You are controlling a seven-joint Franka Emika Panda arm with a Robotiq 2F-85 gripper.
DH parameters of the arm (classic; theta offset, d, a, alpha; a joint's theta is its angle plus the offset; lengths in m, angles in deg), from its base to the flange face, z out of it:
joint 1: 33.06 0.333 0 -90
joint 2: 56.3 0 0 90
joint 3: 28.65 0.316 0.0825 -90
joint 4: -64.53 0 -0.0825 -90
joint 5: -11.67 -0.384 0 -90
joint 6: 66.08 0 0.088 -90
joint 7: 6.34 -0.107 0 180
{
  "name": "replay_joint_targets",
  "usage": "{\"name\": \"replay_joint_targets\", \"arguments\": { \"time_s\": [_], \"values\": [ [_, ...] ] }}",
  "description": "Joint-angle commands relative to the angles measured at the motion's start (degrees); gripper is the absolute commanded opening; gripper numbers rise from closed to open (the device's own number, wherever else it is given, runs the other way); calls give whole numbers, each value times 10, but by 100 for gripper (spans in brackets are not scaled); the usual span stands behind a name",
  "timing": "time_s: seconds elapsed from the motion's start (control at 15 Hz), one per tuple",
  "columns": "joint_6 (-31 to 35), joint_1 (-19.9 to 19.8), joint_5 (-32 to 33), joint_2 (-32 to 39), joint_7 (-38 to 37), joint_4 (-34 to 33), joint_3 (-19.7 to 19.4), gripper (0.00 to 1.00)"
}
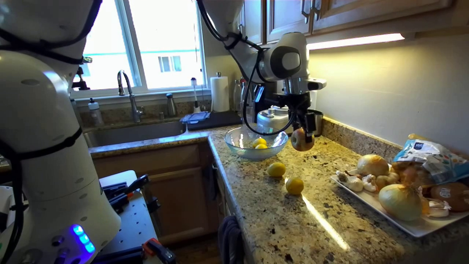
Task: Remove the lemons from the bowl
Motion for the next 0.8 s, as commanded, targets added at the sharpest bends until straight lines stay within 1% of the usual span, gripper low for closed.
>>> {"name": "replay_joint_targets", "arguments": {
  "time_s": [0.0, 0.33, 0.73],
  "values": [
    [54, -1, -7, 30, -27, 3, -10, 66],
    [93, -1, -31, 76, -32, -7, -19, 66],
    [102, -1, -53, 106, -26, -16, -22, 66]
  ]
}}
